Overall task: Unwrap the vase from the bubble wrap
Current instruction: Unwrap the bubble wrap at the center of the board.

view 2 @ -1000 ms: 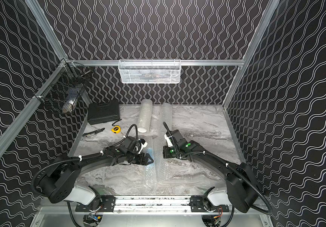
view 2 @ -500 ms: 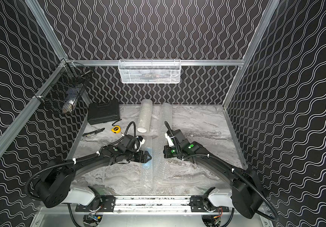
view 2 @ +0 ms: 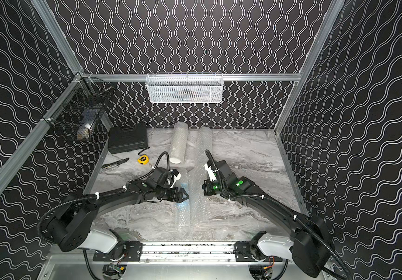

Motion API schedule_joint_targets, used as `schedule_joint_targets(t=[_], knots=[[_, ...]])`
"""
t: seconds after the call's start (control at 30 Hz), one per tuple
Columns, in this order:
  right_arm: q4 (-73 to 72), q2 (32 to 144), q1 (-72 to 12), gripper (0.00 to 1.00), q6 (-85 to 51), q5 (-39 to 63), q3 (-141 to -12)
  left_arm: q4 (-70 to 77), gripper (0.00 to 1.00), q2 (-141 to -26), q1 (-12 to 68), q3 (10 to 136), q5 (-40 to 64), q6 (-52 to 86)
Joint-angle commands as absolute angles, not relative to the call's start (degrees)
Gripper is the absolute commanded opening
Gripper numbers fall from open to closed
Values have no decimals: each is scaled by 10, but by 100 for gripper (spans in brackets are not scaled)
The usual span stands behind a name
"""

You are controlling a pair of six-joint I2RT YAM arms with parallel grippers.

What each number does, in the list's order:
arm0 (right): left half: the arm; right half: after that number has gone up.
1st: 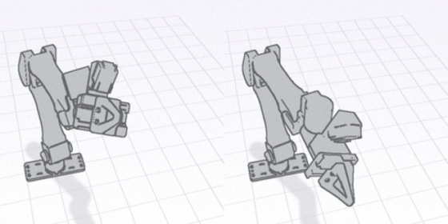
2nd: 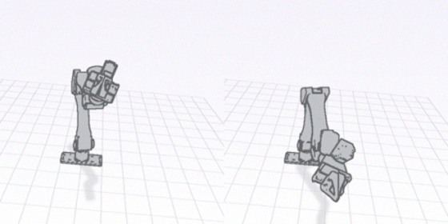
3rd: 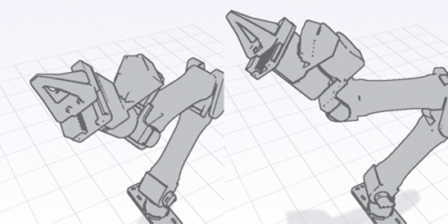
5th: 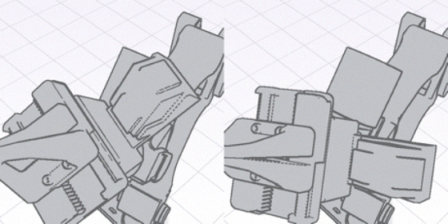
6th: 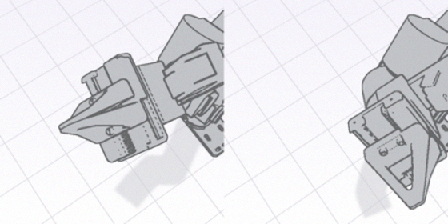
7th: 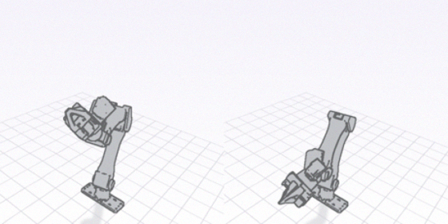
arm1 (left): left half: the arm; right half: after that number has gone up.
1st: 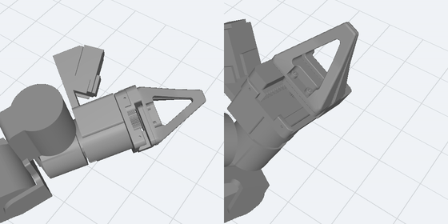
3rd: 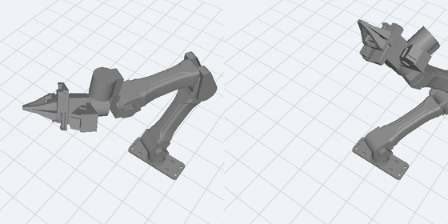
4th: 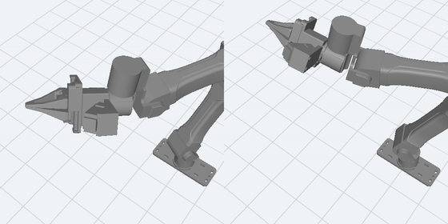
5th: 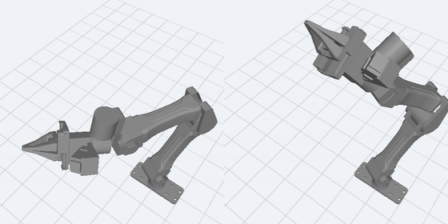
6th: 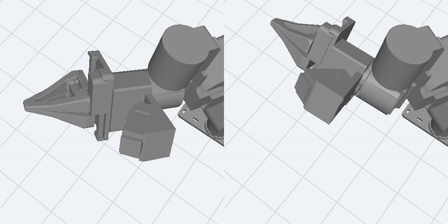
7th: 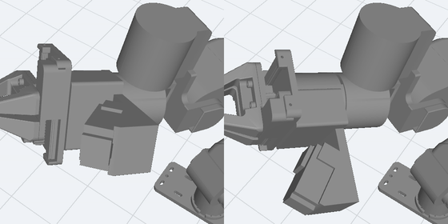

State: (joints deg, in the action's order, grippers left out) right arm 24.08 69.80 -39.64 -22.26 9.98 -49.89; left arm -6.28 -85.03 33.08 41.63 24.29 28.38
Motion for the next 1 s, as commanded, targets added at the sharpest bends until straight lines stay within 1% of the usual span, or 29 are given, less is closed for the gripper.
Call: schedule_joint_targets(t=[0.0, 0.1, 0.27, 0.57, 0.7, 0.8, 0.97], knots=[[246, 689, -398, 0, -218, 95, -496, -48, 86, -861, 331, 420, 271, 268], [246, 677, -399, 0, -219, 93, -492, -67, 86, -860, 331, 427, 245, 265], [253, 662, -399, 0, -221, 81, -490, -116, 89, -836, 331, 441, 170, 257], [267, 640, -399, 0, -223, 49, -489, -148, 91, -816, 331, 448, 105, 251], [283, 632, -399, 0, -221, 32, -493, -146, 91, -816, 330, 449, 110, 250], [292, 628, -399, 0, -220, 20, -496, -130, 90, -824, 331, 448, 133, 255], [300, 623, -399, 0, -220, 8, -499, -94, 86, -843, 331, 449, 186, 265]])
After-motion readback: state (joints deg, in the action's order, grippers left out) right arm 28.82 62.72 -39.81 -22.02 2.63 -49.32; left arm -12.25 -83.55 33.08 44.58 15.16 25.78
